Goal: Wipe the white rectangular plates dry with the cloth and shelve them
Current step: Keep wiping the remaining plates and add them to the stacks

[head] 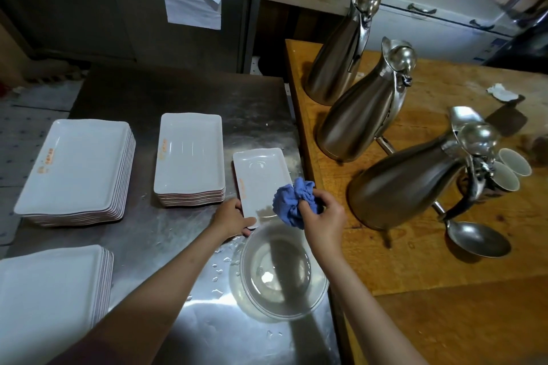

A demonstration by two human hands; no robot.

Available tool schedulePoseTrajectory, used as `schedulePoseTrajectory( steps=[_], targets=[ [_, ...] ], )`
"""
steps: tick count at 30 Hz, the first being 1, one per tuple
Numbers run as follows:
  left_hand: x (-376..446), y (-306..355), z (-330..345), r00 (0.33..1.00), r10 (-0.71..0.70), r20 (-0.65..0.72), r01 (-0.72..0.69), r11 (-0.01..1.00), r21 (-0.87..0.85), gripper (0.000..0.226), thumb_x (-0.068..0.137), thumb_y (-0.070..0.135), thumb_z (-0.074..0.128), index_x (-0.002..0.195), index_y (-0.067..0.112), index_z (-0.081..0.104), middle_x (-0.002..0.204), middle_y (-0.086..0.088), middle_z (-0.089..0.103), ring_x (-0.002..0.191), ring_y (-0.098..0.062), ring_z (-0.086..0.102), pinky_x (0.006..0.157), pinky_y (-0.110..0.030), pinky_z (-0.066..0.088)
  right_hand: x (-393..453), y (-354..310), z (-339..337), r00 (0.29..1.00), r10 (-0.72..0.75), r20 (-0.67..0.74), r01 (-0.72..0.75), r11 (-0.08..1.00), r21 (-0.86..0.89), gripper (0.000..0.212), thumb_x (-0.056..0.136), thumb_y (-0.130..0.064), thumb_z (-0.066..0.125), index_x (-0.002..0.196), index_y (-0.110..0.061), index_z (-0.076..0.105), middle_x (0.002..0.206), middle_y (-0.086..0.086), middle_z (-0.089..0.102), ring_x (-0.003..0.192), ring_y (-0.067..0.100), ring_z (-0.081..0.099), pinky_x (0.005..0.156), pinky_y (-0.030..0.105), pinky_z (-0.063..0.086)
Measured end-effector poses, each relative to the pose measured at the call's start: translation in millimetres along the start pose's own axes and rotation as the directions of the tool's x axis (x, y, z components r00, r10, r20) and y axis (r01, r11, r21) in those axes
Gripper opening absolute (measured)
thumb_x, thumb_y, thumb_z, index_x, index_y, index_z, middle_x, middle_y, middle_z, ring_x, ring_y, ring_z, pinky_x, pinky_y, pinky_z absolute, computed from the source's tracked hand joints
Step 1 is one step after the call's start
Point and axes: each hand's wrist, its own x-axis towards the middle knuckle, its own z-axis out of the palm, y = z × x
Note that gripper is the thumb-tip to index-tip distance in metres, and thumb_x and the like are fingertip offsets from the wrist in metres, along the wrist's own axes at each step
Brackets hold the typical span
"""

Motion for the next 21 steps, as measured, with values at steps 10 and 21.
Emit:
schedulePoseTrajectory(
  steps=[10, 21],
  targets=[
    [-7.4, 17.5, 2.8, 0.995, -0.071, 0.065, 0.091, 0.921, -0.378, 0.044, 0.084, -0.018, 0.054, 0.121, 0.005, 0.043, 0.11, -0.018, 0.06, 0.082, -0.029, 0.062, 0.045, -0.024, 0.055, 3.0, -1.8, -1.8, 1.0, -0.01, -0.014, 0.01, 1.0, 0.009, 0.024, 0.081, -0.006, 0.066, 0.104, -0.007, 0.069, 0.092, -0.001, 0.068, 0.083, 0.009, 0.062, 0.075, 0.024, 0.053],
    [-12.0, 38.6, -4.3, 0.999, -0.006, 0.045, 0.022, 0.932, -0.361, 0.041, 0.086, -0.017, 0.048, 0.115, 0.011, 0.043, 0.102, -0.019, 0.06, 0.043, -0.014, 0.064, 0.045, -0.023, 0.054, 8.6, -12.2, -14.0, 0.997, -0.038, -0.06, 0.04, 0.999, 0.036, 0.023, 0.081, -0.004, 0.067, 0.103, -0.005, 0.069, 0.086, -0.006, 0.064, 0.072, -0.007, 0.056, 0.064, -0.002, 0.039]
  ],
)
